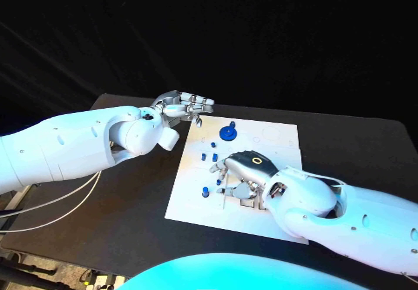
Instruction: Assemble the parts on the task board
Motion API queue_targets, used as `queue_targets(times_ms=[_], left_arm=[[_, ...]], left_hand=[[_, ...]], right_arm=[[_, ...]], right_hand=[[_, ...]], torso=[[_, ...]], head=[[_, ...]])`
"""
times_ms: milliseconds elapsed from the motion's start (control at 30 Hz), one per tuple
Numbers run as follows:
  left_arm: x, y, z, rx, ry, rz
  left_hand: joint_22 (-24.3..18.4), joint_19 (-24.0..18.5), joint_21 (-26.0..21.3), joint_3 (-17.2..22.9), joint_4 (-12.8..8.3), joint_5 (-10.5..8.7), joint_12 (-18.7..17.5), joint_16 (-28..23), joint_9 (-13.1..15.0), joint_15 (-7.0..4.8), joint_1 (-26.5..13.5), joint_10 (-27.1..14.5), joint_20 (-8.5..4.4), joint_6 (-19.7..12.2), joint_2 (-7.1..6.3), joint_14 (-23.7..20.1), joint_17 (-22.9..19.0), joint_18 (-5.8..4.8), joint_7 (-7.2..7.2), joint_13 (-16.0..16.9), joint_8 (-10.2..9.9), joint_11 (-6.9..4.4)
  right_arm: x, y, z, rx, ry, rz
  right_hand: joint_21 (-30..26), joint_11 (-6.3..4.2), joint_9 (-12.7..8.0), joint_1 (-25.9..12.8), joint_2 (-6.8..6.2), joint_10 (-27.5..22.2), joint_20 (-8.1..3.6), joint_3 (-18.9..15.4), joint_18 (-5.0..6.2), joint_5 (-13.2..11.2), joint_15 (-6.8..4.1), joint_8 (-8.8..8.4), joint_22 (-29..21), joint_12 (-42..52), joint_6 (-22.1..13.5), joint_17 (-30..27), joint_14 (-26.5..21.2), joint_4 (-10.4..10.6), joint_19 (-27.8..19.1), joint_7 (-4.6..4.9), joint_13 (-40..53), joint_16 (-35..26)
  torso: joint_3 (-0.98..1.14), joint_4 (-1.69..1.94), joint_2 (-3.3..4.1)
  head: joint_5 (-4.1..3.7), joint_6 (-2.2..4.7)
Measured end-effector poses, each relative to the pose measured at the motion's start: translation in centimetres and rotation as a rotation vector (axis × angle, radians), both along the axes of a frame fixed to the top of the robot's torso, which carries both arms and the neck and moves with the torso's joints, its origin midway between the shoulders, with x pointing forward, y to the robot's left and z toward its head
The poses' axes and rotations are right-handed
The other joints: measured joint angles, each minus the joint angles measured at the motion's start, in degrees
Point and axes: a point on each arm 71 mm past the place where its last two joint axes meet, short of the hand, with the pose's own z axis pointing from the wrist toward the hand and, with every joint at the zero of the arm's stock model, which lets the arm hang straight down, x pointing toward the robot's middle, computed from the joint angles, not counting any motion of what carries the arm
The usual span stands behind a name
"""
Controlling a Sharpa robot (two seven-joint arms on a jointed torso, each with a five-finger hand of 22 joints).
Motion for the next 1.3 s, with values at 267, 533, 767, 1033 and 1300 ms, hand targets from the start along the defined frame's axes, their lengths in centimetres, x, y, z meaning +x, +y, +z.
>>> queue_targets(times_ms=[267,533,767,1033,1300], left_arm=[[0.0,0.2,-0.2,0.004,0.004,0.004],[0.0,0.2,-0.4,0.007,0.008,0.005],[0.0,0.2,-0.5,0.008,0.01,0.004],[0.0,0.2,-0.6,0.008,0.012,0.003],[0.0,0.3,-0.6,0.009,0.012,0.006]], left_hand=[[-0.05,0.0,0.0,-0.11,0.11,0.0,0.0,0.0,0.0,0.0,0.0,0.0,0.0,0.0,0.0,0.0,-0.06,0.0,0.0,0.0,0.0,0.0],[-0.08,0.0,0.0,-0.15,0.15,0.0,0.0,0.0,0.0,0.0,0.0,0.0,0.0,0.0,0.0,0.0,-0.1,0.0,0.0,-0.01,0.0,0.0],[-0.08,0.0,0.0,-0.15,0.15,0.0,0.0,0.0,0.01,0.0,0.0,0.0,0.0,0.0,0.0,0.0,-0.09,0.0,0.0,0.01,0.0,0.0],[-0.08,0.0,0.0,-0.15,0.15,0.0,0.0,0.0,0.01,0.0,0.0,0.0,0.0,0.0,0.0,0.0,-0.09,0.0,0.0,0.03,0.0,0.0],[-0.08,0.0,0.0,-0.15,0.15,0.0,0.0,0.0,0.01,0.0,0.0,0.0,0.0,0.0,0.0,0.0,-0.09,0.0,0.0,0.03,0.0,0.0]], right_arm=[[3.3,-9.0,3.3,0.184,0.14,-0.238],[1.8,-15.2,3.6,0.245,0.312,-0.406],[-0.5,-17.6,2.1,0.17,0.373,-0.503],[-1.9,-17.6,0.6,0.057,0.351,-0.551],[-2.3,-17.0,-0.7,-0.021,0.315,-0.576]], right_hand=[[3.18,-2.44,1.6,-0.59,1.72,11.1,-1.46,-0.42,0.0,1.53,-1.96,3.9,-0.01,10.99,8.61,1.88,-0.04,0.99,1.76,-1.4,6.04,0.88],[13.5,-4.16,5.71,-6.21,2.54,15.51,-2.97,-7.5,-1.36,7.93,-3.6,5.89,-0.01,53.79,10.95,9.33,-0.09,3.98,6.55,-3.35,52.45,8.67],[15.4,-4.24,8.13,-8.86,3.08,16.45,-3.18,-12.08,-1.36,11.83,-3.6,6.78,-0.02,59.87,10.94,9.33,-0.09,6.84,7.34,-3.35,60.54,10.24],[15.65,-4.24,9.33,-9.13,2.9,16.45,-3.18,-13.84,-1.99,11.99,-3.6,7.4,-0.02,59.88,10.94,9.33,-0.09,6.93,7.33,-3.35,61.24,10.27],[15.89,-4.24,9.98,-9.89,2.9,16.44,-3.18,-15.03,-2.23,12.13,-3.6,7.68,0.03,59.88,10.73,9.32,-0.09,7.12,7.33,-3.56,61.42,10.49]], torso=[[-0.18,-0.16,-0.35],[-0.18,-0.76,-0.78],[-0.17,-1.26,-1.07],[-0.18,-1.47,-1.22],[-0.25,-1.44,-1.18]], head=[[-3.3,0.9],[-7.15,1.99],[-9.39,2.15],[-10.65,1.92],[-10.94,1.72]])
